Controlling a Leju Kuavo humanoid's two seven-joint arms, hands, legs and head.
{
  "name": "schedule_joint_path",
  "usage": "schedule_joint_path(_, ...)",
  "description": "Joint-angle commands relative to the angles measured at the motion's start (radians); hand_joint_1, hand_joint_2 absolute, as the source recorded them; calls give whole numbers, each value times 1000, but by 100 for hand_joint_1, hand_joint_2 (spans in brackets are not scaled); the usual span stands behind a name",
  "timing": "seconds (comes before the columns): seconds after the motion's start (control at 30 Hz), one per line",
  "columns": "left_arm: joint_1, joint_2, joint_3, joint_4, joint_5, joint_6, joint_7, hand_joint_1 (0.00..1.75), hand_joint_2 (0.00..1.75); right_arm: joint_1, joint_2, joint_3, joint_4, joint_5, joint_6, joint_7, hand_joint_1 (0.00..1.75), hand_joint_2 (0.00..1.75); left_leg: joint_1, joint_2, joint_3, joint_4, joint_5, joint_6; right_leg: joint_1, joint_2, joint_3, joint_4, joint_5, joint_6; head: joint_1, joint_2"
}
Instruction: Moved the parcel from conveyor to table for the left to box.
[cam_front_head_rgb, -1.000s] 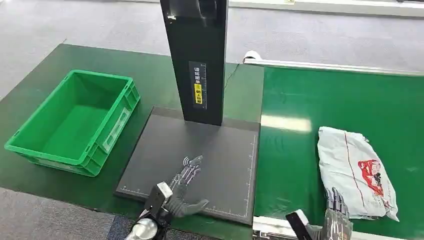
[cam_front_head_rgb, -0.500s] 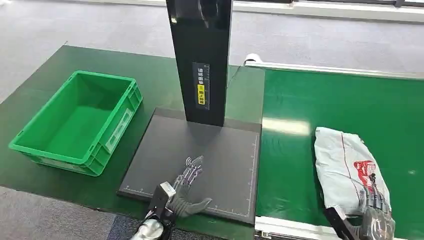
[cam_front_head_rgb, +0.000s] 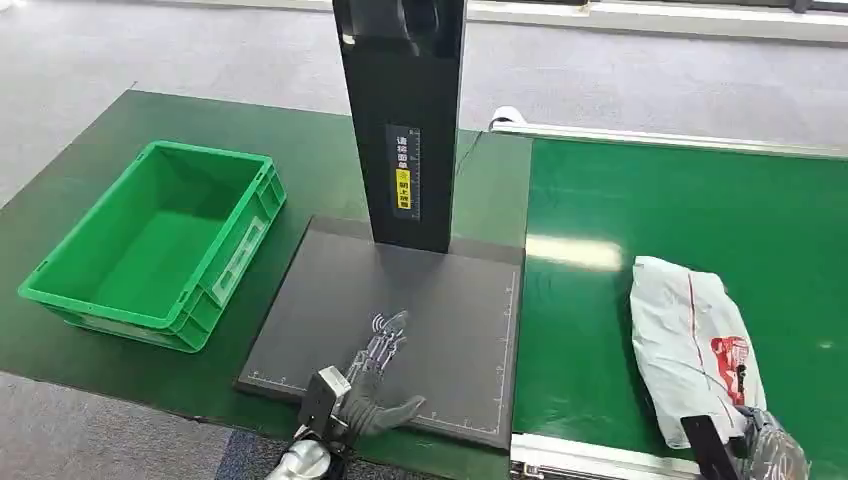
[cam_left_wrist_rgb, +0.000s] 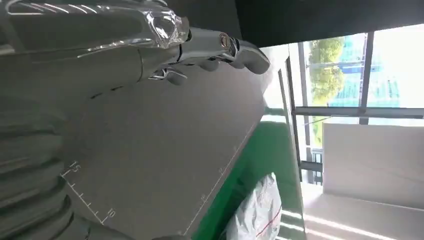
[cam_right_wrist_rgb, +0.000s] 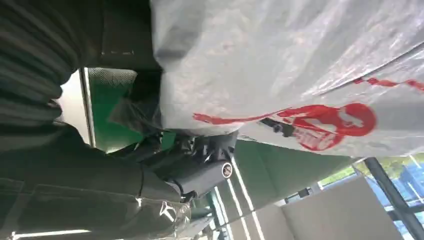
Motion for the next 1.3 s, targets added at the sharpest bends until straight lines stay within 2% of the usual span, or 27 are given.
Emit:
schedule_joint_path(0.03, 23, 35, -25, 12, -1, -9, 38, 0, 175, 308, 252, 119, -610, 181, -44, 173, 175, 175, 3, -3, -1, -2, 0, -1, 3, 6, -1, -3, 1, -4, 0, 0)
schedule_joint_path(0.1, 31, 35, -18, -9, -8, -14, 49, 0, 175, 334, 279, 159, -723, 207, -44, 227, 175, 175, 3, -2, -1, -2, 0, -1, 4, 8, -2, -2, 0, -5, 0, 0)
schedule_joint_path(0.2, 42, 36, -10, -41, -20, -24, 65, 0, 175, 349, 261, 234, -836, 206, -44, 324, 175, 175, 2, 0, -2, -1, -1, -1, 2, 6, -2, 1, -1, -4, 0, 0)
schedule_joint_path(0.23, 44, 35, -6, -46, -23, -26, 68, 0, 175, 350, 259, 235, -857, 219, -44, 337, 175, 175, 2, 1, -5, 0, -1, -1, 2, 10, -6, 2, 0, -5, 0, 0)
schedule_joint_path(0.37, 56, 37, 7, -82, -40, -44, 82, 0, 175, 357, 265, 243, -967, 258, -44, 375, 175, 175, 1, 2, -3, -1, -1, 0, 1, 5, -4, 1, -2, -3, 0, 0)
schedule_joint_path(0.5, 80, 36, 27, -129, -60, -58, 99, 0, 175, 363, 284, 251, -1073, 332, -44, 421, 175, 175, 0, 2, -3, -1, -1, -1, 1, 7, -5, 1, -2, -3, 0, 0)
schedule_joint_path(0.77, 96, 25, 52, -143, -87, -68, 103, 0, 175, 373, 297, 245, -1163, 381, -44, 421, 175, 175, 1, 1, -5, -1, -1, 0, 1, 4, -6, 1, -2, -3, 0, 0)
schedule_joint_path(0.97, 94, 20, 56, -152, -104, -78, 101, 0, 175, 321, 272, 280, -1197, 390, -44, 408, 175, 175, 1, 2, -7, 0, -1, 0, 2, 8, -8, 1, -1, -3, 0, 0)
schedule_joint_path(1.07, 78, 15, 62, -152, -112, -88, 111, 0, 175, 274, 256, 336, -1185, 386, -44, 412, 175, 175, 1, 3, -7, 0, -1, 0, 2, 7, -9, 1, -1, -3, 0, 0)
schedule_joint_path(1.17, 58, 13, 66, -137, -119, -93, 112, 0, 175, 216, 228, 443, -1155, 360, -40, 410, 175, 175, 1, 3, -7, 0, -1, 0, 2, 7, -8, 1, -1, -3, 0, 0)
schedule_joint_path(1.27, 62, 24, 64, -138, -119, -89, 110, 0, 175, 157, 213, 549, -1099, 310, -44, 400, 175, 175, 2, 5, -7, -1, 0, 0, 3, 12, -9, 0, 1, -4, 0, 0)
schedule_joint_path(1.3, 66, 26, 66, -143, -119, -88, 107, 0, 175, 138, 207, 580, -1083, 287, -44, 393, 175, 175, 1, 4, -6, -1, -1, 0, 2, 9, -8, 0, 0, -3, 0, 0)
